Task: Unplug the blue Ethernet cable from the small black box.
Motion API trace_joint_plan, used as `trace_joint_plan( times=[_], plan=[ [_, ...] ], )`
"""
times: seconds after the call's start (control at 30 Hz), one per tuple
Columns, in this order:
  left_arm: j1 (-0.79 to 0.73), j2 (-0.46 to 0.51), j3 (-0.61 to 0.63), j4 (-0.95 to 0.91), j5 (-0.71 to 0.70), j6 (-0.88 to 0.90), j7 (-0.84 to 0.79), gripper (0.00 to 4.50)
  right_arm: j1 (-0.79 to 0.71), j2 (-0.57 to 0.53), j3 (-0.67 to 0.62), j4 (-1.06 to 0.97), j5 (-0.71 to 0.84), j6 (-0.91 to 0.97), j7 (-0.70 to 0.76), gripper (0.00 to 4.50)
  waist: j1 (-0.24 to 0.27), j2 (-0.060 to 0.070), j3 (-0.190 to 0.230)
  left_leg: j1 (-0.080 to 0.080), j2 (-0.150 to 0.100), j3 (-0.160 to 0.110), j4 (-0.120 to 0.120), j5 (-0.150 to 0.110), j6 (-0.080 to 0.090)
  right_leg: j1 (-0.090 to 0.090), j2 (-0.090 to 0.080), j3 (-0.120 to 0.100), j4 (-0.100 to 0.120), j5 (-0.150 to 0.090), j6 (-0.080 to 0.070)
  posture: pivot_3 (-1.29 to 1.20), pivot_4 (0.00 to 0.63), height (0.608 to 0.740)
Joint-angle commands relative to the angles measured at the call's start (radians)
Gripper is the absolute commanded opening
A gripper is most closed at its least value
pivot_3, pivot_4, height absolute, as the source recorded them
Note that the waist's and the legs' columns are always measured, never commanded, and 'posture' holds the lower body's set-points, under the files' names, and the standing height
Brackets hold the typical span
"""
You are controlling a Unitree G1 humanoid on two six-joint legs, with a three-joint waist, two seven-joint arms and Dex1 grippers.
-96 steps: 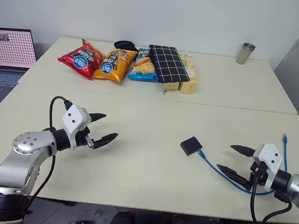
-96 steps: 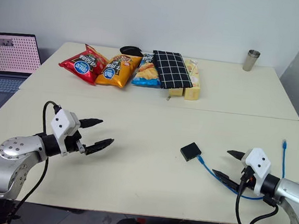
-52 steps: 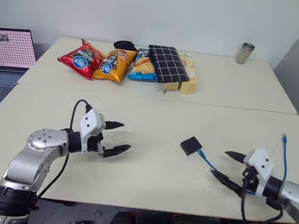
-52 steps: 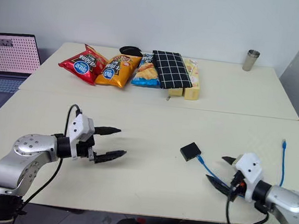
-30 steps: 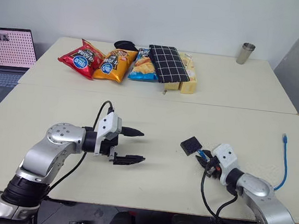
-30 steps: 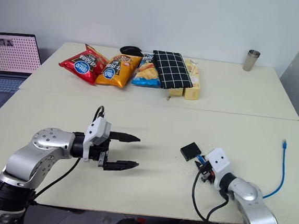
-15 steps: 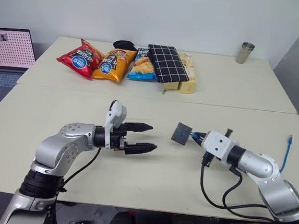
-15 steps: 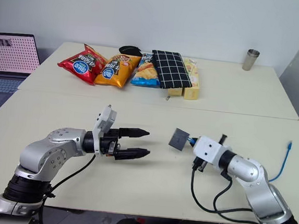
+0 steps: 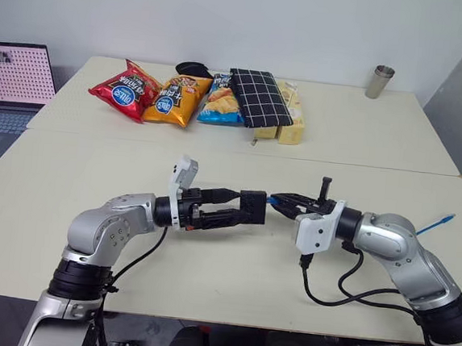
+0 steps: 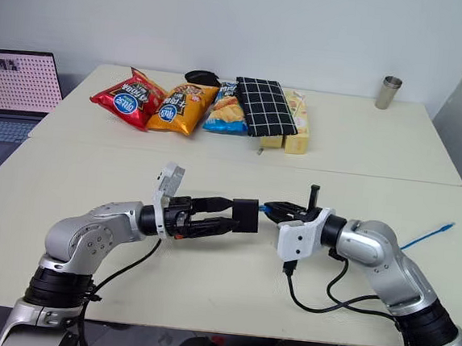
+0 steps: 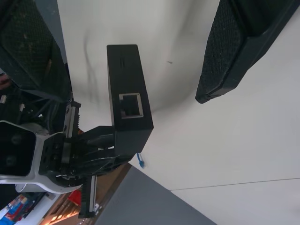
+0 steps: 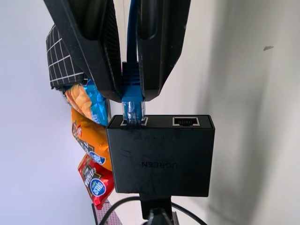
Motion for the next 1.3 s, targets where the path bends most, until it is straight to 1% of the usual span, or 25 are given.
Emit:
trace_joint_plan(
  times=[0.03, 0.13, 0.2, 0.57, 0.63, 0.7, 0.73, 0.77, 0.87, 0.97, 1.07, 1.17, 1.3],
  plan=[
    [-0.017, -0.005, 0.019, -0.015, -0.043, 0.017, -0.012, 4.0, -0.026, 0.011, -0.02, -0.019, -0.011, -0.041, -0.001, 0.18, 0.0, 0.0, 0.0, 0.0, 0.0, 0.0, 0.0, 0.0, 0.0, 0.0, 0.0, 0.0, 0.0, 0.0, 0.0, 0.0, 0.15, 0.74],
    [-0.013, -0.006, 0.016, -0.025, -0.057, 0.028, -0.02, 3.44, -0.029, 0.018, -0.021, -0.018, -0.019, -0.052, 0.0, 0.18, 0.0, 0.0, 0.0, 0.0, 0.0, 0.0, 0.0, 0.0, 0.0, 0.0, 0.0, 0.0, 0.0, 0.0, 0.0, 0.0, 0.15, 0.74],
    [-0.011, -0.006, 0.014, -0.023, -0.058, 0.027, -0.016, 2.91, -0.034, 0.027, -0.021, -0.016, -0.025, -0.057, -0.003, 0.18, 0.0, 0.0, 0.0, 0.0, 0.0, 0.0, 0.0, 0.0, 0.0, 0.0, 0.0, 0.0, 0.0, 0.0, 0.0, 0.0, 0.15, 0.74],
    [-0.005, 0.004, -0.004, -0.012, -0.03, 0.001, -0.027, 0.78, -0.041, 0.047, -0.01, 0.004, -0.055, -0.116, -0.002, 0.18, 0.0, 0.0, 0.0, 0.0, 0.0, 0.0, 0.0, 0.0, 0.0, 0.0, 0.0, 0.0, 0.0, 0.0, 0.0, 0.0, 0.15, 0.74],
    [-0.003, 0.009, -0.008, -0.009, -0.02, -0.006, -0.035, 0.77, -0.039, 0.04, -0.003, 0.012, -0.063, -0.137, 0.006, 0.18, 0.0, 0.0, 0.0, 0.0, 0.0, 0.0, 0.0, 0.0, 0.0, 0.0, 0.0, 0.0, 0.0, 0.0, 0.0, 0.0, 0.15, 0.74],
    [-0.002, 0.015, -0.015, -0.006, -0.005, -0.018, -0.046, 0.77, -0.036, 0.033, -0.007, 0.016, -0.054, -0.144, 0.018, 0.88, 0.0, 0.0, 0.0, 0.0, 0.0, 0.0, 0.0, 0.0, 0.0, 0.0, 0.0, 0.0, 0.0, 0.0, 0.0, 0.0, 0.15, 0.74],
    [-0.003, 0.017, -0.016, -0.004, -0.001, -0.021, -0.05, 0.77, -0.035, 0.027, -0.011, 0.017, -0.046, -0.147, 0.027, 0.94, 0.0, 0.0, 0.0, 0.0, 0.0, 0.0, 0.0, 0.0, 0.0, 0.0, 0.0, 0.0, 0.0, 0.0, 0.0, 0.0, 0.15, 0.74],
    [-0.004, 0.017, -0.016, -0.003, 0.001, -0.022, -0.052, 0.77, -0.034, 0.021, -0.015, 0.017, -0.037, -0.148, 0.038, 1.1, 0.0, 0.0, 0.0, 0.0, 0.0, 0.0, 0.0, 0.0, 0.0, 0.0, 0.0, 0.0, 0.0, 0.0, 0.0, 0.0, 0.15, 0.74],
    [-0.011, 0.028, -0.033, 0.009, 0.032, -0.054, -0.077, 0.77, -0.026, -0.004, -0.031, -0.007, 0.023, -0.112, 0.095, 1.8, 0.0, 0.0, 0.0, 0.0, 0.0, 0.0, 0.0, 0.0, 0.0, 0.0, 0.0, 0.0, 0.0, 0.0, 0.0, 0.0, 0.15, 0.74],
    [-0.012, 0.066, -0.099, 0.028, 0.132, -0.16, -0.138, 0.77, 0.007, -0.041, -0.05, -0.071, 0.137, -0.019, 0.178, 2.55, 0.001, 0.0, 0.0, 0.0, 0.0, 0.0, 0.0, 0.0, 0.0, 0.0, 0.0, 0.0, 0.0, 0.0, 0.0, 0.0, 0.15, 0.74],
    [-0.02, 0.095, -0.153, 0.052, 0.21, -0.262, -0.204, 0.77, 0.04, -0.036, -0.074, -0.155, 0.281, 0.17, 0.22, 2.57, 0.001, 0.0, 0.0, 0.0, 0.0, 0.0, 0.0, 0.0, 0.0, 0.0, 0.0, 0.0, -0.001, 0.0, 0.0, 0.0, 0.15, 0.74],
    [-0.032, 0.103, -0.174, 0.07, 0.245, -0.331, -0.253, 0.77, 0.046, 0.007, -0.108, -0.221, 0.444, 0.421, 0.201, 2.57, 0.001, 0.0, 0.0, 0.0, 0.0, 0.0, 0.0, 0.0, 0.0, 0.0, 0.0, 0.0, 0.0, 0.0, 0.0, 0.0, 0.15, 0.74],
    [-0.059, 0.098, -0.154, 0.043, 0.205, -0.328, -0.307, 0.77, 0.049, 0.072, -0.164, -0.248, 0.737, 0.8, 0.159, 2.57, 0.001, 0.0, 0.0, 0.0, 0.0, -0.001, 0.0, 0.0, 0.0, 0.0, 0.0, 0.0, 0.0, 0.0, 0.0, 0.0, 0.15, 0.74]
  ],
)
